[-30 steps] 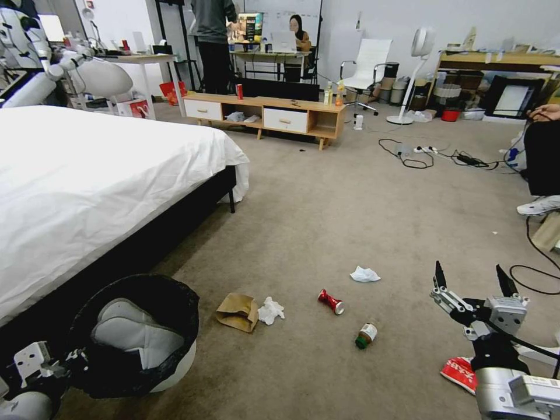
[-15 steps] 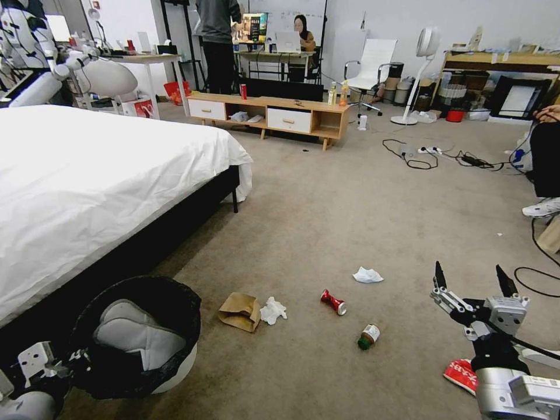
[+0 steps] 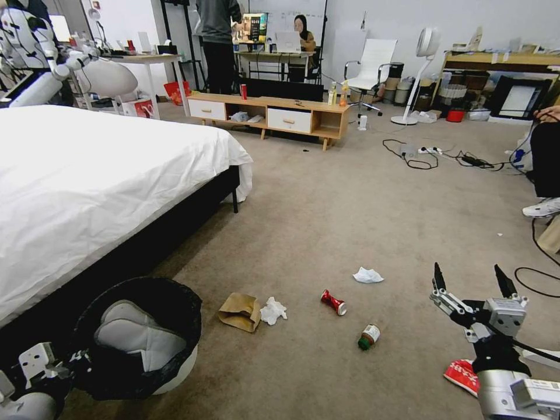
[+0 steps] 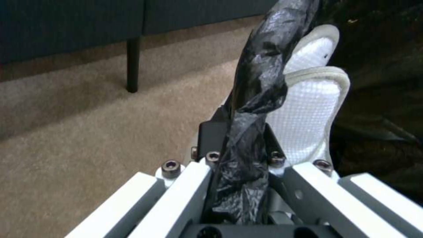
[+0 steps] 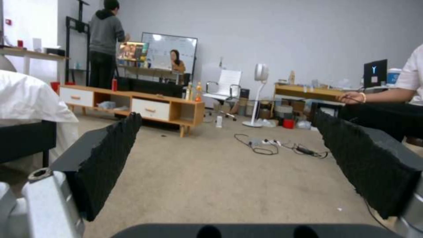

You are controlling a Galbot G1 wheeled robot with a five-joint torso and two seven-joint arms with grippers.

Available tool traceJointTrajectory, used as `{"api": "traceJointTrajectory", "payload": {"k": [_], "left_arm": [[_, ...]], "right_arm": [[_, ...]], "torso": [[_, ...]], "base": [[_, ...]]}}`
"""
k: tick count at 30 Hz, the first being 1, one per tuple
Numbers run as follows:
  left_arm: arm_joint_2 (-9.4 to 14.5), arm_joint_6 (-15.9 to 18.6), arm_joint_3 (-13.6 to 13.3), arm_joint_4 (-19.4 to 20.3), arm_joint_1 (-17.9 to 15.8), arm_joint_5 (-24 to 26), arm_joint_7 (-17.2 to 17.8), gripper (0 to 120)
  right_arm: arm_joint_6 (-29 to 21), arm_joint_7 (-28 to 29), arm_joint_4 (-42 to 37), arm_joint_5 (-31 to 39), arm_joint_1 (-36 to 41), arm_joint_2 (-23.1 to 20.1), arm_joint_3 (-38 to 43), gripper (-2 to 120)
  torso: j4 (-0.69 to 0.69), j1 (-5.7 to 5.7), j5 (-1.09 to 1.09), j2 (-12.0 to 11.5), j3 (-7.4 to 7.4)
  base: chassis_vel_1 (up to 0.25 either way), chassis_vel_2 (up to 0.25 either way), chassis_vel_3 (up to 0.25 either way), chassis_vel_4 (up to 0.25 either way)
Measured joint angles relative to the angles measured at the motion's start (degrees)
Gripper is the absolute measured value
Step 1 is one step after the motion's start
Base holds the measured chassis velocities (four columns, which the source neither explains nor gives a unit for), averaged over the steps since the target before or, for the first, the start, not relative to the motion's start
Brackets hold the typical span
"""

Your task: Pick up the trash bin and place the garbage on the floor into it.

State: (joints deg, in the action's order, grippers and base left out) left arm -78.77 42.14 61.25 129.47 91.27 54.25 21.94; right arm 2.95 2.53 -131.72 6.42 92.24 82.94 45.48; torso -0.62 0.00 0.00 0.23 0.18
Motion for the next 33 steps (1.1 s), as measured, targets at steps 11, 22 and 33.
{"api": "traceJointTrajectory", "payload": {"k": [11, 22, 33], "left_arm": [[-0.16, 0.0, 0.26, 0.09, 0.09, -0.04, -0.17, 2], [-0.55, -0.01, 0.21, 0.24, 0.05, -0.22, -0.28, 2], [-0.87, 0.0, 0.12, 0.51, 0.3, -0.93, -0.81, 2]], "right_arm": [[0.37, -0.05, 0.08, -0.05, 0.02, -0.01, -0.25, 100], [1.55, -0.14, 0.39, -0.01, -0.04, -0.23, -0.44, 100], [1.56, -0.24, 0.39, 0.01, 0.03, -0.37, -0.49, 100]], "torso": [[0.0, 0.0, 0.0, -0.01, 0.01], [0.0, 0.01, -0.01, -0.02, 0.01], [0.0, 0.0, 0.0, -0.01, 0.0]], "base": [[-0.163, 0.158, 0.155, -0.157], [-0.113, 0.121, 0.113, -0.112], [0.0, 0.0, 0.0, 0.0]]}}
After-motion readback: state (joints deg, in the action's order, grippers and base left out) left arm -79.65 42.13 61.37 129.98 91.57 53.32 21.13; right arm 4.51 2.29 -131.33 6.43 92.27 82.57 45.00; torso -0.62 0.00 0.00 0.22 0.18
